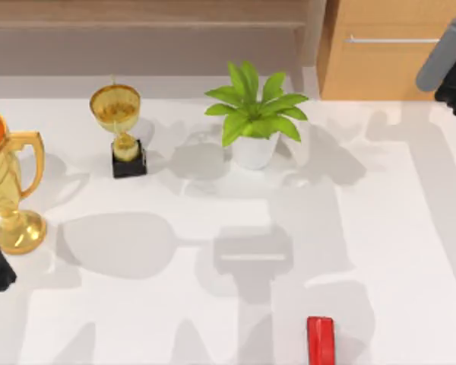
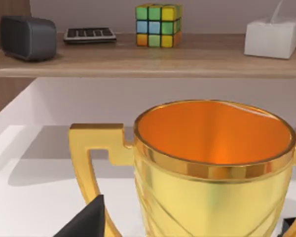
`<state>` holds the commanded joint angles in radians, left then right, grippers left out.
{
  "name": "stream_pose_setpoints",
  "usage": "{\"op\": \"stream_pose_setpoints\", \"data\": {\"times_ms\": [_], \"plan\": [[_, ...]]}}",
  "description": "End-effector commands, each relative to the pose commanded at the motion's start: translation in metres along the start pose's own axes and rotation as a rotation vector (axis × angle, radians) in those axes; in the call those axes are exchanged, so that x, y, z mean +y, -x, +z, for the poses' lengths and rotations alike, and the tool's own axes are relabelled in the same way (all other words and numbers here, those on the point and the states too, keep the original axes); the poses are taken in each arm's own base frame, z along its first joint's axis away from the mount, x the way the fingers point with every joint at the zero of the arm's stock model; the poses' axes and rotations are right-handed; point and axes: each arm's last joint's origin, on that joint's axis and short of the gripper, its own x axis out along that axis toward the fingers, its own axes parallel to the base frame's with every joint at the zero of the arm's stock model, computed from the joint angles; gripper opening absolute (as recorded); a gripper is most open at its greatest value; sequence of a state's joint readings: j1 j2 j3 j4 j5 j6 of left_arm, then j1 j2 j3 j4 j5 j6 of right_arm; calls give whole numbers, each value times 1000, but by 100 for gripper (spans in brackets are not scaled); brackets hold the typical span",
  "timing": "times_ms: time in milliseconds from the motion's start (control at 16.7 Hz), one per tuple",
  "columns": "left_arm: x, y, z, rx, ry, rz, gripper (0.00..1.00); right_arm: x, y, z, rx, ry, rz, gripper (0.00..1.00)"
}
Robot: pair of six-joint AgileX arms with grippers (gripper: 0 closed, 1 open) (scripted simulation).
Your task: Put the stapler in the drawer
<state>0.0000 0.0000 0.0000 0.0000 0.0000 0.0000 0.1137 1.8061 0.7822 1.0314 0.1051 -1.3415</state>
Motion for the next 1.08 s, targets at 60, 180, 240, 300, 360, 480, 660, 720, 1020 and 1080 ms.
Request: {"op": "stream_pose_setpoints", "data": {"times_ms": [60, 180, 240, 300, 360, 480, 660, 720, 1020, 1080], "plan": [[0, 0, 0, 0, 0, 0, 100, 13, -9, 2, 1, 39, 0, 100], [0, 0, 0, 0, 0, 0, 100, 35, -24, 7, -3, 102, -6, 100], [0, 0, 0, 0, 0, 0, 100, 46, -29, 9, -2, 127, -7, 100], [0, 0, 0, 0, 0, 0, 100, 57, -34, 10, 3, 150, -6, 100], [0, 0, 0, 0, 0, 0, 100, 67, -37, 9, 11, 171, -2, 100], [0, 0, 0, 0, 0, 0, 100, 83, -41, 7, 32, 201, 5, 100], [0, 0, 0, 0, 0, 0, 100, 94, -44, 8, 39, 215, 5, 100], [0, 0, 0, 0, 0, 0, 100, 94, -44, 8, 39, 215, 5, 100], [0, 0, 0, 0, 0, 0, 100, 93, -44, 6, 43, 214, 7, 100], [0, 0, 0, 0, 0, 0, 100, 93, -46, 6, 41, 214, 6, 100]]}}
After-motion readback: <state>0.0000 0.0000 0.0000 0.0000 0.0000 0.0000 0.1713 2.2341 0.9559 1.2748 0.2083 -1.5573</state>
